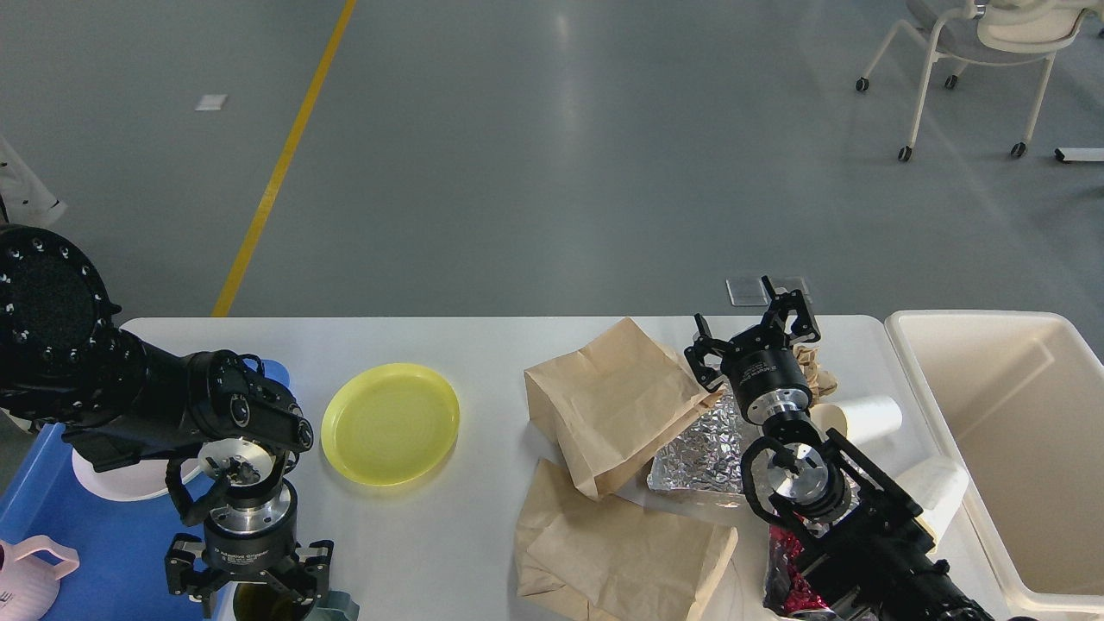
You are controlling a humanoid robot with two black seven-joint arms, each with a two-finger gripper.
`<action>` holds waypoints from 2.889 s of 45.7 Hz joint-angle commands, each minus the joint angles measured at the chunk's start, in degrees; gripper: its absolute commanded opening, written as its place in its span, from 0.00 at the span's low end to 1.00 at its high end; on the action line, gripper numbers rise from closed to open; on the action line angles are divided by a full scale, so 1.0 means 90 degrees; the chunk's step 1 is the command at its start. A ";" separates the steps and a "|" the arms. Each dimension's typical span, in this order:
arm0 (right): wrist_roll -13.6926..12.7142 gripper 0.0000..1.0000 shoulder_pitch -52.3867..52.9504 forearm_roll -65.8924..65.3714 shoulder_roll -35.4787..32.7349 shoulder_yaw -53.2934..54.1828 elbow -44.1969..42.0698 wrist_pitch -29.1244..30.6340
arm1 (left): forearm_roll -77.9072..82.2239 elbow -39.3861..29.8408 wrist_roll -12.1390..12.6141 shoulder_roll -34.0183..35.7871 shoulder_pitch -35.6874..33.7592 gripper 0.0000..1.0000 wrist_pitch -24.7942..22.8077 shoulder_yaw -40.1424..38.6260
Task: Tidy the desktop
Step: 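Lower the left gripper onto the dark teal mug and grasp it, then lift the teal mug with the left gripper and carry it to the blue tray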
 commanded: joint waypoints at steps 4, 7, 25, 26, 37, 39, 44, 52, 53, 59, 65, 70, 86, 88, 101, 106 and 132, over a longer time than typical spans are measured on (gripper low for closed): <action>0.0000 1.00 0.0000 0.0000 0.0000 0.0000 0.0000 0.0000 | 0.0001 -0.0010 0.0000 0.0003 0.0023 0.88 0.0118 0.0029; 0.0000 1.00 0.0000 0.0000 0.0000 0.0000 0.0000 0.0000 | 0.0001 -0.0010 0.0000 0.0003 0.0023 0.87 0.0127 0.0039; 0.0000 1.00 0.0000 0.0000 0.0000 0.0000 0.0000 0.0000 | 0.0040 -0.0166 -0.0059 -0.0007 0.0042 0.64 0.0186 0.0068; 0.0000 1.00 0.0010 0.0000 0.0000 0.0000 0.0000 0.0000 | 0.0040 -0.0166 -0.0059 -0.0007 0.0042 0.64 0.0215 0.0068; 0.0000 1.00 0.0010 0.0000 0.0000 0.0000 0.0000 0.0000 | 0.0040 -0.0303 -0.0059 -0.0017 0.0150 0.64 0.0235 0.0078; 0.0000 1.00 0.0000 0.0000 0.0000 0.0000 0.0000 0.0000 | 0.0079 -0.0332 -0.0059 -0.0017 0.0160 0.64 0.0235 0.0078; 0.0000 1.00 0.0000 0.0000 0.0000 0.0000 0.0000 0.0000 | 0.0167 -0.0342 -0.0059 -0.0075 0.0169 0.62 0.0235 0.0068; 0.0000 1.00 0.0010 0.0000 0.0000 0.0000 0.0000 0.0000 | 0.0216 -0.0468 -0.0049 -0.0085 0.0179 0.41 0.0176 0.0068; 0.0000 1.00 0.0000 0.0000 0.0000 0.0000 0.0000 0.0000 | 0.0245 -0.0517 -0.0049 -0.0085 0.0179 0.37 0.0176 0.0078; 0.0000 1.00 0.0000 0.0000 0.0000 0.0000 0.0000 0.0000 | 0.0480 -0.0645 -0.0059 -0.0085 0.0169 0.24 0.0157 0.0068; 0.0000 1.00 0.0010 0.0000 0.0000 0.0000 0.0000 0.0000 | 0.0577 -0.0645 -0.0010 -0.0036 0.0121 0.09 0.0157 0.0078; 0.0000 1.00 0.0000 0.0000 0.0000 0.0000 0.0000 0.0000 | 0.0821 -0.0645 0.0000 -0.0017 0.0111 0.00 0.0157 0.0126; 0.0000 1.00 0.0010 0.0000 0.0000 0.0000 0.0000 0.0000 | 0.0909 -0.0645 0.0000 0.0051 -0.0133 0.00 0.0147 0.0146; 0.0000 1.00 0.0000 0.0000 0.0000 0.0000 0.0000 0.0000 | 0.0909 -0.0654 0.0000 0.0110 -0.0240 0.00 0.0118 0.0146; 0.0000 1.00 0.0000 0.0000 0.0000 0.0000 0.0000 0.0000 | 0.0939 -0.0869 0.0000 0.0706 -0.1802 0.00 -0.0692 0.0156; 0.0000 1.00 0.0000 0.0000 0.0000 0.0000 0.0000 0.0000 | 0.0949 -0.0889 0.0009 0.0920 -0.2554 0.00 -0.1121 0.0234; 0.0000 1.00 0.0000 0.0000 0.0000 0.0000 0.0000 0.0000 | 0.1427 -0.0889 -0.0020 0.1956 -0.7144 0.00 -0.2497 0.0205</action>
